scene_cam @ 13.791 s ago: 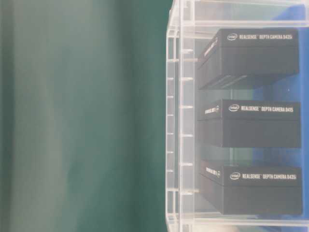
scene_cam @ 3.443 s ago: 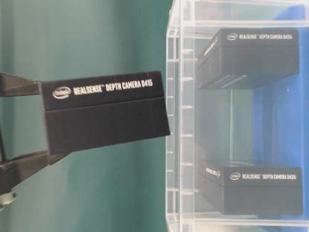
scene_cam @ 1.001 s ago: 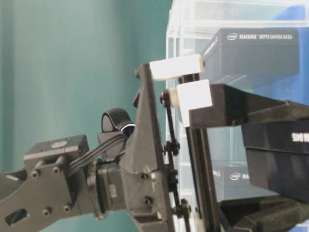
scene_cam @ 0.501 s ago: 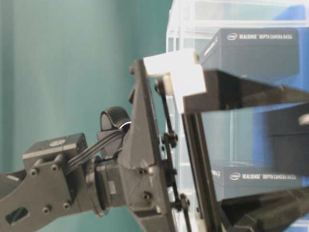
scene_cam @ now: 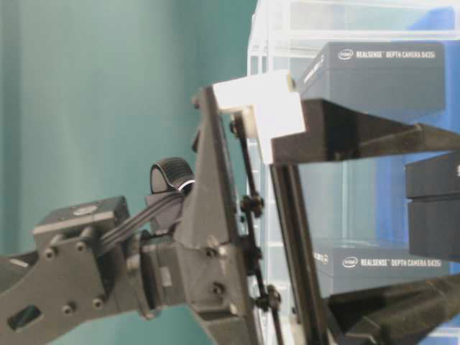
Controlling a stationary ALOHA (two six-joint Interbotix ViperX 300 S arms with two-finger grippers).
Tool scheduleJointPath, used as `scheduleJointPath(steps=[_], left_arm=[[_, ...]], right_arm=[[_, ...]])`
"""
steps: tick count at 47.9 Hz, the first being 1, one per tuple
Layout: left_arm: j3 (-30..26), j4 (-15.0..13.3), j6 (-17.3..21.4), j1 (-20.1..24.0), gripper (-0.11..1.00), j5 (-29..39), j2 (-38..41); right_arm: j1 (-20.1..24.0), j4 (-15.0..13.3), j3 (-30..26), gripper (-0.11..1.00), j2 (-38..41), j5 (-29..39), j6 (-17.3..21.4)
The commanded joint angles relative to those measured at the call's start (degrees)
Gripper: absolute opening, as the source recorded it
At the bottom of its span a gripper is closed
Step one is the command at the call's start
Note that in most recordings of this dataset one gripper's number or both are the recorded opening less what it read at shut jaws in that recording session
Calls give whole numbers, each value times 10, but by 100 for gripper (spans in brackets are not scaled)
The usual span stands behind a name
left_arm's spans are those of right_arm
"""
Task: Take the box out of the case with the left arm.
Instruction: 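Carry the box in front of the case and lower it onto the table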
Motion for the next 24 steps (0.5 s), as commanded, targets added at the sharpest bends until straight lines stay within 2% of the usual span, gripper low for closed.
scheduleJointPath(steps=[1, 15, 24], left_arm=[[-20, 0, -1, 4, 88, 0, -25], [-78, 0, 1, 10, 87, 5, -39], [-130, 4, 4, 11, 82, 54, -45]], right_arm=[[-1, 0, -5, 0, 0, -1, 0], [-1, 0, -6, 0, 0, 0, -2], [-1, 0, -6, 0, -1, 0, -2]])
